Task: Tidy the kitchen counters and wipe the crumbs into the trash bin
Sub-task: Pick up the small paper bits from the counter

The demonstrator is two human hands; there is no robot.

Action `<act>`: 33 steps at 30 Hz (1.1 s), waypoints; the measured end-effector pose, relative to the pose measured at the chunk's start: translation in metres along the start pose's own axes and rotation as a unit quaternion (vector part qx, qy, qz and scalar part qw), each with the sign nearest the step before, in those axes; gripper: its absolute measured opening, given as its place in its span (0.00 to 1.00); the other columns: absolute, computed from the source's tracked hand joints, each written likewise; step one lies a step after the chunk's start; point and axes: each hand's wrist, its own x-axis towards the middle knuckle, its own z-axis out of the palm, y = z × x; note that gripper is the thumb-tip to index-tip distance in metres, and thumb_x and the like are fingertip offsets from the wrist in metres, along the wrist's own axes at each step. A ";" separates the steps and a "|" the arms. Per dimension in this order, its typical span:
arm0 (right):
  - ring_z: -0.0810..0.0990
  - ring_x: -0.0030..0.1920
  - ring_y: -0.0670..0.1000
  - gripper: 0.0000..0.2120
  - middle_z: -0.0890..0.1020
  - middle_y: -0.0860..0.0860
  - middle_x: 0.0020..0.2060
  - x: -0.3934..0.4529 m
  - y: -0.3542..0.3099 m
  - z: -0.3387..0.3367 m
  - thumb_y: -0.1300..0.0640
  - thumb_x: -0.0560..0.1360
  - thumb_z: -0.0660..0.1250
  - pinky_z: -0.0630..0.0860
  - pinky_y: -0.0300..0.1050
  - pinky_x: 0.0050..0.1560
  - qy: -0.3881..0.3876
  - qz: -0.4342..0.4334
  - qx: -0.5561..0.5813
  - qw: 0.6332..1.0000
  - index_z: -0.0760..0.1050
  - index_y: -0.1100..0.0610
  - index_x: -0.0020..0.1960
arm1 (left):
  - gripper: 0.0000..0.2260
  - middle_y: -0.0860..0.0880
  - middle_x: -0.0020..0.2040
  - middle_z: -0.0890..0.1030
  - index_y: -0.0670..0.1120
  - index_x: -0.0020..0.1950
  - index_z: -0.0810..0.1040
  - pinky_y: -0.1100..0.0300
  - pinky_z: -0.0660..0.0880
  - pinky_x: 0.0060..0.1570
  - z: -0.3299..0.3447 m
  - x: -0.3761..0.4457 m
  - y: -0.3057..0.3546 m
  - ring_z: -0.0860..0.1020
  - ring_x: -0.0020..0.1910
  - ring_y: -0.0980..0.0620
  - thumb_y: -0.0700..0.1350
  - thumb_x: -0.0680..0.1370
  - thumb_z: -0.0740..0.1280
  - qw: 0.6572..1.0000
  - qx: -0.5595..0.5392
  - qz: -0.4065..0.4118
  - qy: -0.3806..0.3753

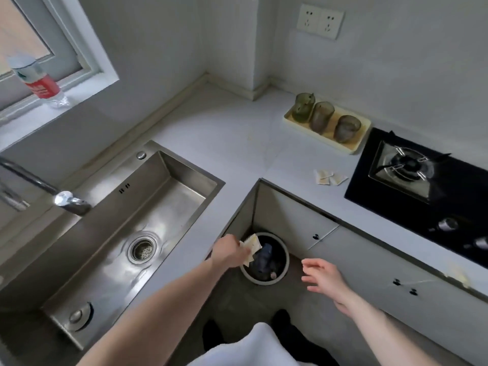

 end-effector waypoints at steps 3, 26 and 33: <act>0.85 0.52 0.54 0.07 0.83 0.51 0.53 0.006 0.014 -0.038 0.59 0.80 0.67 0.82 0.49 0.48 0.015 0.017 0.004 1.000 0.80 0.52 0.57 | 0.16 0.46 0.46 0.84 0.43 0.50 0.82 0.59 0.74 0.39 0.023 0.022 0.027 0.83 0.47 0.46 0.54 0.72 0.69 0.999 0.005 -0.038 -0.002; 0.85 0.51 0.52 0.07 0.84 0.51 0.53 0.021 0.057 -0.131 0.59 0.80 0.68 0.83 0.48 0.50 0.043 0.067 0.079 0.994 0.81 0.52 0.56 | 0.11 0.50 0.40 0.81 0.49 0.39 0.79 0.61 0.75 0.38 0.082 0.066 0.095 0.81 0.41 0.50 0.56 0.75 0.69 0.994 -0.080 -0.060 -0.035; 0.86 0.50 0.54 0.07 0.84 0.52 0.53 0.016 0.051 -0.122 0.60 0.79 0.68 0.81 0.46 0.45 0.087 0.081 0.103 0.988 0.81 0.53 0.55 | 0.12 0.48 0.42 0.81 0.49 0.51 0.84 0.62 0.73 0.38 0.080 0.094 0.067 0.79 0.42 0.47 0.53 0.79 0.63 0.996 0.042 -0.049 -0.062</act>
